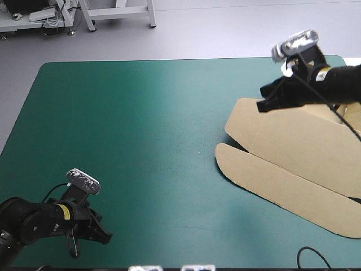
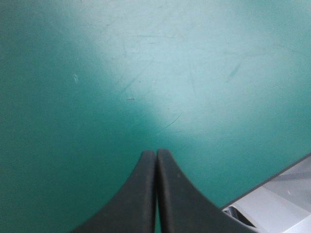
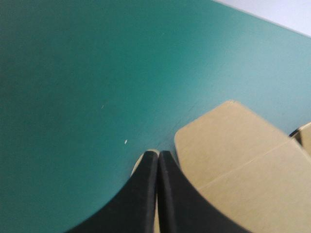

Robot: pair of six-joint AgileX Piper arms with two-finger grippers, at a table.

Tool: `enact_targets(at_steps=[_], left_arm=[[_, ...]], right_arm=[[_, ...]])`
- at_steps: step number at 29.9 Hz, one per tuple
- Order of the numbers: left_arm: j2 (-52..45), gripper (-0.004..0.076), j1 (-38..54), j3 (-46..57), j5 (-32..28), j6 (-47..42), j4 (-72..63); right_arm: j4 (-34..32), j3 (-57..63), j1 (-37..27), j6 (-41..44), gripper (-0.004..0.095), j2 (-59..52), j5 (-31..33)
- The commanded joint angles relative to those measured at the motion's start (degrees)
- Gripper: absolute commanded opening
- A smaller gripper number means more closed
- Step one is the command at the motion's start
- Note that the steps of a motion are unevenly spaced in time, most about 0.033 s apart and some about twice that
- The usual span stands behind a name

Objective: Fold the box

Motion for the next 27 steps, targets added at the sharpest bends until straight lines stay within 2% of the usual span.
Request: enact_targets(at_steps=[1,3,5,8,15,18,23,27], left_arm=[[-0.16,-0.0009,-0.43,-1.32,-4.33,0.18,-2.56],[-0.16,-0.0008,-0.43,-1.19,-6.3,0.18,-2.79],[-0.16,-0.0009,-0.43,-0.97,-7.9,0.18,-2.79],[-0.16,-0.0009,-0.43,-0.92,-8.38,0.18,-2.79],[-0.16,-0.0009,-0.43,-0.37,-9.89,2.63,-3.34],[-0.39,-0.0009,-0.43,1.66,-12.53,2.62,-4.0],[-2.37,-0.0009,-0.43,6.83,-17.13,2.62,-4.0],[-4.52,-0.0009,-0.43,10.15,-18.28,2.62,-4.25]], right_arm=[[0.34,9.14,2.4,-1.89,-0.0016,-8.45,-0.67],[0.2,15.79,2.62,-2.95,-0.0016,-12.67,-3.42],[-0.06,23.13,2.62,-4.54,-0.0016,-17.75,-8.91],[-0.14,33.12,2.62,-5.62,-0.0017,-24.81,-14.05],[-0.14,51.38,2.62,-7.95,-0.0017,-39.53,-20.38],[-0.14,58.58,2.62,-7.95,-0.0017,-45.0,-24.34],[-0.01,66.56,2.62,-7.43,-0.0017,-53.28,-26.44],[0.1,70.55,2.62,-6.77,-0.0017,-57.97,-26.93]])
